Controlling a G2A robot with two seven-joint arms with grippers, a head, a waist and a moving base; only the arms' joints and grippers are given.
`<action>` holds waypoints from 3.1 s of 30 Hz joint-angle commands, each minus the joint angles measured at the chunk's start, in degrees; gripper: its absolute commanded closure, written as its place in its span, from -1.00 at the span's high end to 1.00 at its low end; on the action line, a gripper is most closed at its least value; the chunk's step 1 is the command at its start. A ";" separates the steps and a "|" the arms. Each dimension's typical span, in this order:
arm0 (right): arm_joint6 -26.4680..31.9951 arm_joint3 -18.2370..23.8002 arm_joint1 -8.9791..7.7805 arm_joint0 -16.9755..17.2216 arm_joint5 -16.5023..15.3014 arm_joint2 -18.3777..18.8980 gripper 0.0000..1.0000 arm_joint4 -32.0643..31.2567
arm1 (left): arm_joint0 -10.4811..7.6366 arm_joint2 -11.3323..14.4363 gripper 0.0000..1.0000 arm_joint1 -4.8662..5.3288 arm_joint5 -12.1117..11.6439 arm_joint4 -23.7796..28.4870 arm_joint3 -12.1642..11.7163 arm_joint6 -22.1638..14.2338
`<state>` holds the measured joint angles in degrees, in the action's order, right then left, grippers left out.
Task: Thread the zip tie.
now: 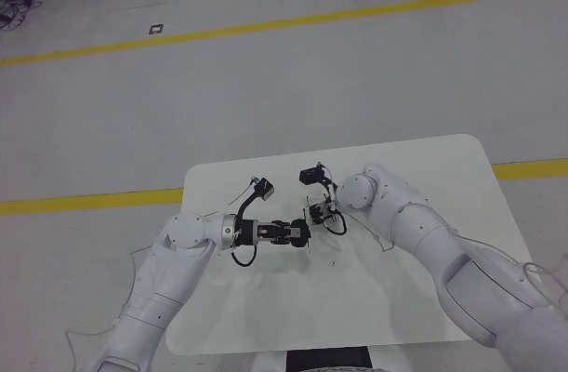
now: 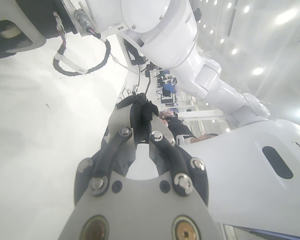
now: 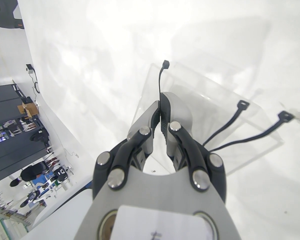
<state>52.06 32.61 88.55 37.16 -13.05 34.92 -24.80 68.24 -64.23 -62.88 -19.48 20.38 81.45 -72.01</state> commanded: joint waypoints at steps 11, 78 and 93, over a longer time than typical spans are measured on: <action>-1.45 4.11 -2.58 0.72 -2.82 4.68 -1.00 0.40 | 0.00 0.00 -1.00 0.00 0.00 0.00 0.00 0.00; 2.37 51.86 -16.70 26.17 -6.43 28.27 -1.00 1.90 | -4.47 9.10 -1.00 4.04 0.00 18.16 -9.07 -7.63; 2.37 51.86 -16.70 26.17 -6.43 28.27 -1.00 1.90 | -2.55 6.40 -1.00 4.43 0.00 9.14 -2.46 -4.55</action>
<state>54.44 84.47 71.85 63.33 -19.48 63.19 -22.90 65.29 -57.07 -58.53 -19.48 31.26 78.36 -76.49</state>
